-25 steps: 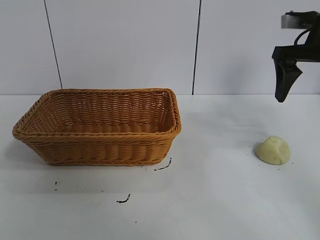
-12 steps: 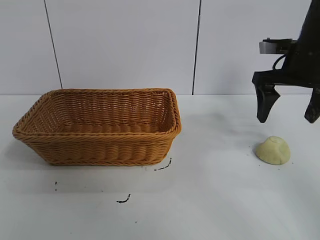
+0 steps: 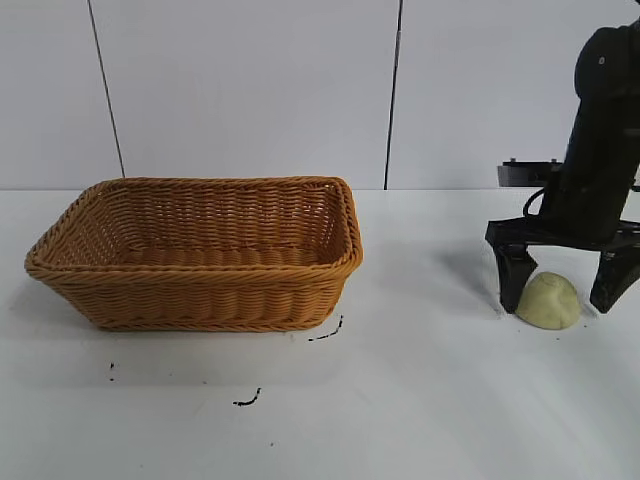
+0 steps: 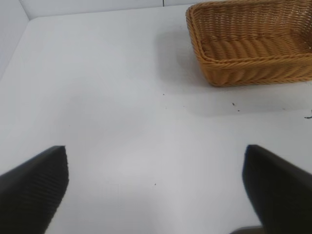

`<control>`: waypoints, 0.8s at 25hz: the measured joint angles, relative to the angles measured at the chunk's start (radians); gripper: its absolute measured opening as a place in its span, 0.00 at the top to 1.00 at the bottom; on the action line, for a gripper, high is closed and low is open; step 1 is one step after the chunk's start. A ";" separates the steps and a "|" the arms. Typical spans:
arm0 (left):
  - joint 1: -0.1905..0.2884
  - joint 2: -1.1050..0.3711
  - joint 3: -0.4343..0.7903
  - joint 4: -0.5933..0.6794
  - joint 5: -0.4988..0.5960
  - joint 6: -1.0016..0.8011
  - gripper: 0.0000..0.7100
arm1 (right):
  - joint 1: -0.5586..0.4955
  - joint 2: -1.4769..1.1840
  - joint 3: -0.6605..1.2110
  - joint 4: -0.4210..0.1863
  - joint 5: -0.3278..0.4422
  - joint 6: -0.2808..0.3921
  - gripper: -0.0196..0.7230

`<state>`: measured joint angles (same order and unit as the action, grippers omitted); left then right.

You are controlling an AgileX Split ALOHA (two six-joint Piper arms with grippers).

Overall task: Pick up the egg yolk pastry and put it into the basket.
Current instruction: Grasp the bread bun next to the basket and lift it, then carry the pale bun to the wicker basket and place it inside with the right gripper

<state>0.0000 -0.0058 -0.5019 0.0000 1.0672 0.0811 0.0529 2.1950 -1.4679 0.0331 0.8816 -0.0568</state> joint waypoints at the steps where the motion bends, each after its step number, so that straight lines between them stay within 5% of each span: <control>1: 0.000 0.000 0.000 0.000 0.000 0.000 0.02 | 0.000 0.002 0.000 0.000 -0.003 0.001 0.06; 9: 0.000 0.000 0.000 0.000 0.000 0.000 0.02 | 0.000 0.002 0.000 0.001 -0.003 0.002 0.67; 13: 0.000 0.000 0.000 0.000 0.000 0.000 0.02 | 0.000 -0.027 -0.010 0.001 0.028 0.002 0.73; 20: 0.000 0.000 0.000 0.000 0.000 0.000 0.02 | 0.000 -0.141 -0.179 0.001 0.220 0.002 0.74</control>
<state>0.0000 -0.0058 -0.5019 0.0000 1.0672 0.0811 0.0529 2.0536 -1.6465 0.0340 1.1013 -0.0550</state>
